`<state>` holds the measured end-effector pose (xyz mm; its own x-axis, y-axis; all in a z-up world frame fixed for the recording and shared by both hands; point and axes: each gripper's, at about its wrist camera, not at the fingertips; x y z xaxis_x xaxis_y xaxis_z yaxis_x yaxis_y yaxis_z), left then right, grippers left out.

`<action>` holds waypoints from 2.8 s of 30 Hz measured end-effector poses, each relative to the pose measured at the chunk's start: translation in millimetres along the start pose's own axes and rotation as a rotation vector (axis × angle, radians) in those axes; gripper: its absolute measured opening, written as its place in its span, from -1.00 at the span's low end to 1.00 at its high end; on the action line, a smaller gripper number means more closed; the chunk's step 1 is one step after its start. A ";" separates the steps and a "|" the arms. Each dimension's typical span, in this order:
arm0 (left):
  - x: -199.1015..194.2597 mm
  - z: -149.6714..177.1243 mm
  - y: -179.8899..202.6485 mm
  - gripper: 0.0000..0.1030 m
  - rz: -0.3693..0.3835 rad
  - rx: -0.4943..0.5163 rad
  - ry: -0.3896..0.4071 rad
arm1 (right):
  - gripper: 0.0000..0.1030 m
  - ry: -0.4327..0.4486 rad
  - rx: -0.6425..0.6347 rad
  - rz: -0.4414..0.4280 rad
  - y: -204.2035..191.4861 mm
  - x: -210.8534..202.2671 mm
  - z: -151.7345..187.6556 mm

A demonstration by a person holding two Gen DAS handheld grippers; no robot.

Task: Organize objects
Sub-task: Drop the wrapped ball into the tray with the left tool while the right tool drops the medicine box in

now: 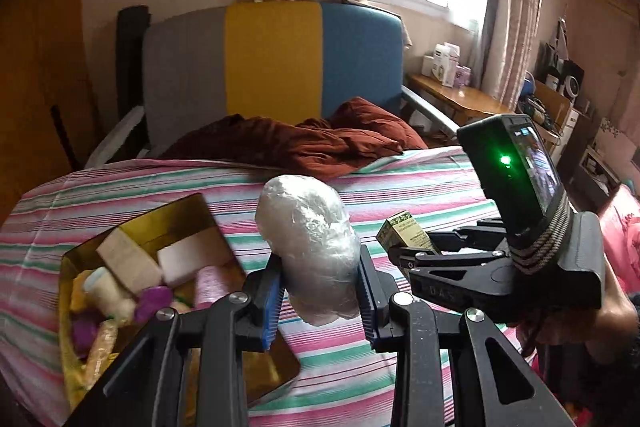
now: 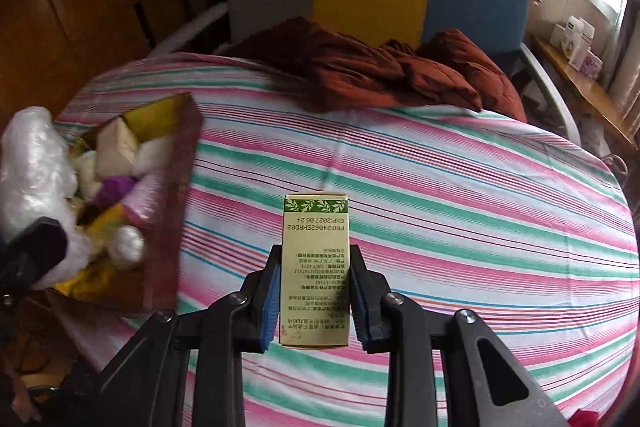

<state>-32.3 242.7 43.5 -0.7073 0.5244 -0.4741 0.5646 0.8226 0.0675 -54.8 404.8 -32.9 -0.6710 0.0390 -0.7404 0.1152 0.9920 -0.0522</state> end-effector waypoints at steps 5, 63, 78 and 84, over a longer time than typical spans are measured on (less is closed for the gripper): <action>-14.7 7.4 -30.0 -0.36 -0.047 -0.015 0.015 | -0.44 0.056 0.050 -0.070 -34.3 -11.3 -2.4; -3.6 88.4 -172.8 -0.30 -0.256 -0.270 -0.117 | -0.42 0.040 -0.082 -0.253 -188.7 59.6 -57.2; -19.6 85.1 -172.8 0.38 -0.342 -0.245 -0.085 | -0.13 0.057 -0.043 -0.237 -184.4 52.0 -41.1; -34.8 82.7 -173.3 0.63 -0.371 -0.241 -0.056 | -0.07 0.110 -0.023 -0.158 -173.3 28.6 -21.6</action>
<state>-70.4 63.7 -24.3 -0.8155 0.1765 -0.5511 0.1565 0.9841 0.0837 -109.8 236.5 -30.5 -0.7553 -0.1063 -0.6468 -0.0143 0.9892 -0.1459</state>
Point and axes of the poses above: each gripper's, at about its wrist camera, not at the fingertips, and x roughly the way its jaws point, y to its right, z to its underside, and after that the axes turned 11 degrees about y, right-handed
